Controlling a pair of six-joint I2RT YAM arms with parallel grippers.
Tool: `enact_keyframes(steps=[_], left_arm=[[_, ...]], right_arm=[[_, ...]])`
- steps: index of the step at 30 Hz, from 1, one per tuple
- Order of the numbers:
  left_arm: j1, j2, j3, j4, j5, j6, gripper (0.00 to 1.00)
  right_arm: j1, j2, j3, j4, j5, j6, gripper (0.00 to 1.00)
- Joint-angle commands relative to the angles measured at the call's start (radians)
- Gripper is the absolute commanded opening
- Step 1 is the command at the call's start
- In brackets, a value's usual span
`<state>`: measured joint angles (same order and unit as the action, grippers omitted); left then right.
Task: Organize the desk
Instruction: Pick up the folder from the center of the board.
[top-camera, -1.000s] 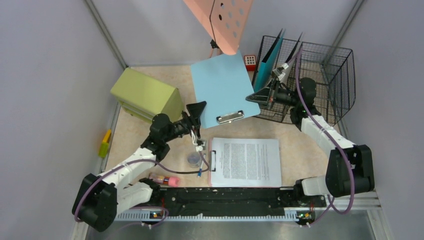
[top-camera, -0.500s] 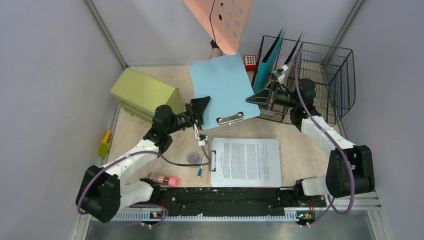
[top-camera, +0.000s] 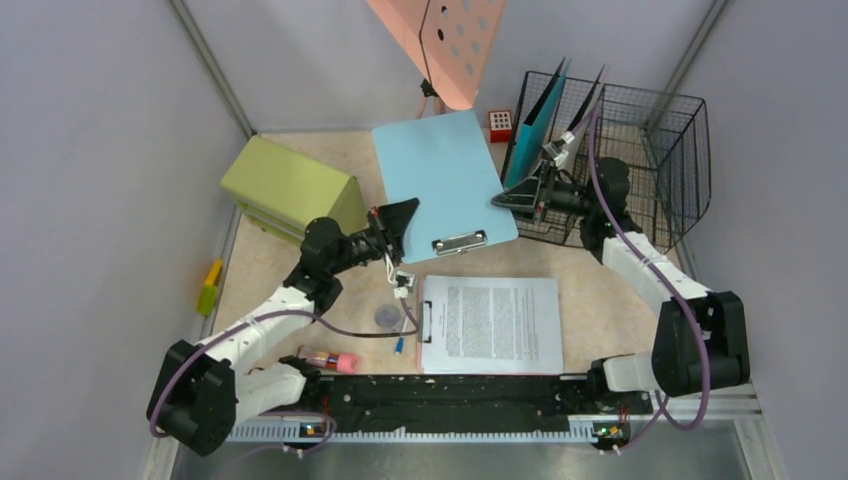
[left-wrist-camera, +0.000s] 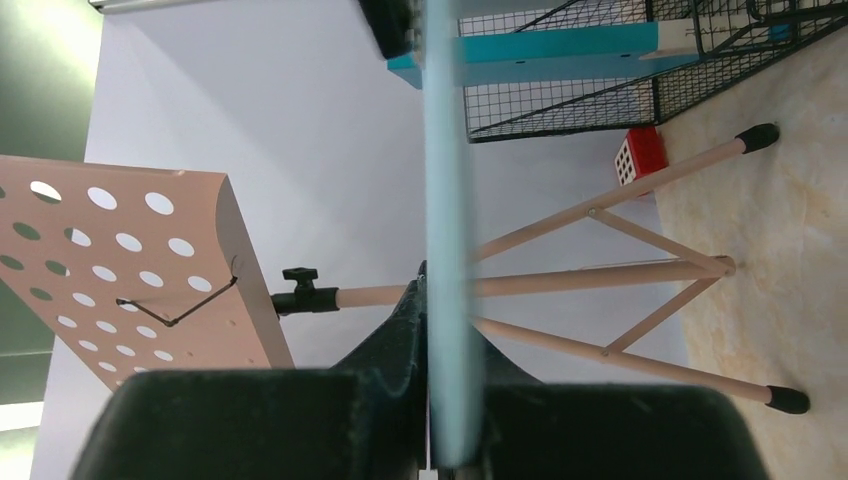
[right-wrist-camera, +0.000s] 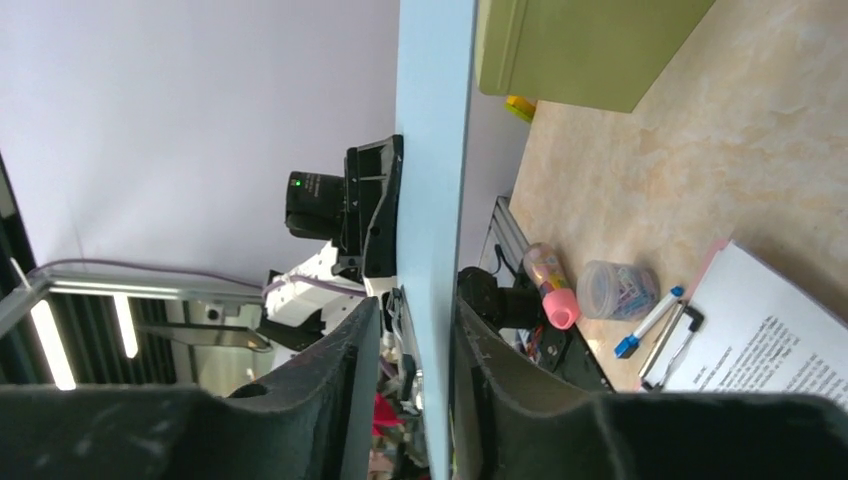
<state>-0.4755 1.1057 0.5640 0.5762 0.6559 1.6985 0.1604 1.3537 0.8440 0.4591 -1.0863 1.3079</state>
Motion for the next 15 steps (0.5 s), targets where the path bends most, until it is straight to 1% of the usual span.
enact_keyframes(steps=[1,4,5,6,8,12,15], left_arm=[[-0.010,-0.051,-0.020,0.071,-0.004,-0.068,0.00],[-0.019,-0.076,-0.024,0.095,-0.028,-0.109,0.00],[-0.021,-0.086,-0.025,0.099,-0.034,-0.121,0.00],[-0.024,-0.096,-0.027,0.100,-0.041,-0.130,0.00],[-0.032,-0.122,-0.034,0.099,-0.051,-0.150,0.00],[-0.047,-0.180,-0.037,0.071,-0.081,-0.199,0.00],[-0.053,-0.232,-0.019,-0.025,-0.104,-0.237,0.00]], right_arm=[[-0.004,-0.062,0.049,0.021,-0.004,-0.038,0.38],[-0.006,-0.068,0.080,-0.019,-0.010,-0.079,0.74],[-0.006,-0.071,0.091,-0.035,-0.012,-0.102,0.80],[-0.006,-0.074,0.103,-0.054,-0.014,-0.124,0.84],[-0.006,-0.083,0.135,-0.123,-0.012,-0.187,0.90],[-0.006,-0.096,0.215,-0.296,0.010,-0.340,0.93],[-0.006,-0.102,0.291,-0.469,0.052,-0.500,0.94]])
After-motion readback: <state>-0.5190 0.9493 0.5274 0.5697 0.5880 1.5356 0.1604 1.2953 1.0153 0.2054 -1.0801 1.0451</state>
